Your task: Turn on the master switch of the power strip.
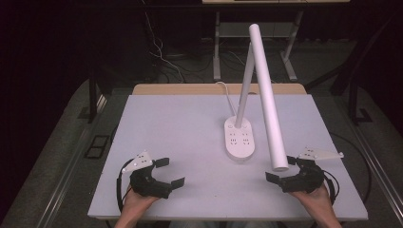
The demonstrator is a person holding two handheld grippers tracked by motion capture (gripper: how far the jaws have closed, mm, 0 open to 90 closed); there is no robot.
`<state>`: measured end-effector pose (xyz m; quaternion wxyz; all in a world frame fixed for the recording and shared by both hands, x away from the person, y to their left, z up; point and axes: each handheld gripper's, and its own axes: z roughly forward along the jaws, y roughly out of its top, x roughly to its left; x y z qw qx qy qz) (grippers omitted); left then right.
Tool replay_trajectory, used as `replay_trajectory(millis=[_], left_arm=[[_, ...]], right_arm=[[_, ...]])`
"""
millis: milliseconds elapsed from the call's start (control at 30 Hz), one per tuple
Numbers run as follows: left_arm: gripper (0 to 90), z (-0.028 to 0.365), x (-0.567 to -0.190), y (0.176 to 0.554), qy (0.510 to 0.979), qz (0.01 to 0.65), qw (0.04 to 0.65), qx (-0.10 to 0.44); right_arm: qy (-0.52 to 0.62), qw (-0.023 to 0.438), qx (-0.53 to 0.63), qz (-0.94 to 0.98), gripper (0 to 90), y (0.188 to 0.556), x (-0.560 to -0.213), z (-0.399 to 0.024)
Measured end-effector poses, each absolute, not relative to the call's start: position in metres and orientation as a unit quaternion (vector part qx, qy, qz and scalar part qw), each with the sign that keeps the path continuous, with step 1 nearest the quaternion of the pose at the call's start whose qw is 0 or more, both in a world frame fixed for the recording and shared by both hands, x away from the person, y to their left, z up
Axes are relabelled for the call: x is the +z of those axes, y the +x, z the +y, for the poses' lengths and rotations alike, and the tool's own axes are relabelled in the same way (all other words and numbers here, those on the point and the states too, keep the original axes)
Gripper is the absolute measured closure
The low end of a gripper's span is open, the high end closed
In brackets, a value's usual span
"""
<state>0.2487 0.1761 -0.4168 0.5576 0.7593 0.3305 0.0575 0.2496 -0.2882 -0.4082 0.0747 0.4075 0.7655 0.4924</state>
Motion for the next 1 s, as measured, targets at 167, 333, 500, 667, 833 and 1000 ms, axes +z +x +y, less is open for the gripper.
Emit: replay_trajectory(millis=[167,333,500,667,833,1000], left_arm=[[1.1,0.1757,-0.4170,0.2482,0.761,0.327,0.556,0.058],[1.2,0.1755,-0.4170,0.2482,0.762,0.328,0.555,0.057],[1.3,0.1753,-0.4174,0.2481,0.763,0.329,0.553,0.057],[1.3,0.1756,-0.4163,0.2487,0.761,0.332,0.553,0.061],[1.3,0.1756,-0.4137,0.2503,0.761,0.332,0.554,0.060],[1.3,0.1748,-0.4116,0.2533,0.768,0.329,0.547,0.057]], right_arm=[[0.413,0.070,0.491,0.764,0.1,0.2500,-0.4089,-0.2881],[0.411,0.070,0.488,0.766,0.2,0.2507,-0.4096,-0.2884],[0.414,0.067,0.488,0.766,0.1,0.2505,-0.4099,-0.2890],[0.417,0.067,0.486,0.765,0.1,0.2502,-0.4100,-0.2909],[0.418,0.070,0.487,0.764,0.1,0.2502,-0.4104,-0.2917],[0.417,0.071,0.485,0.766,0.2,0.2500,-0.4107,-0.2921]])
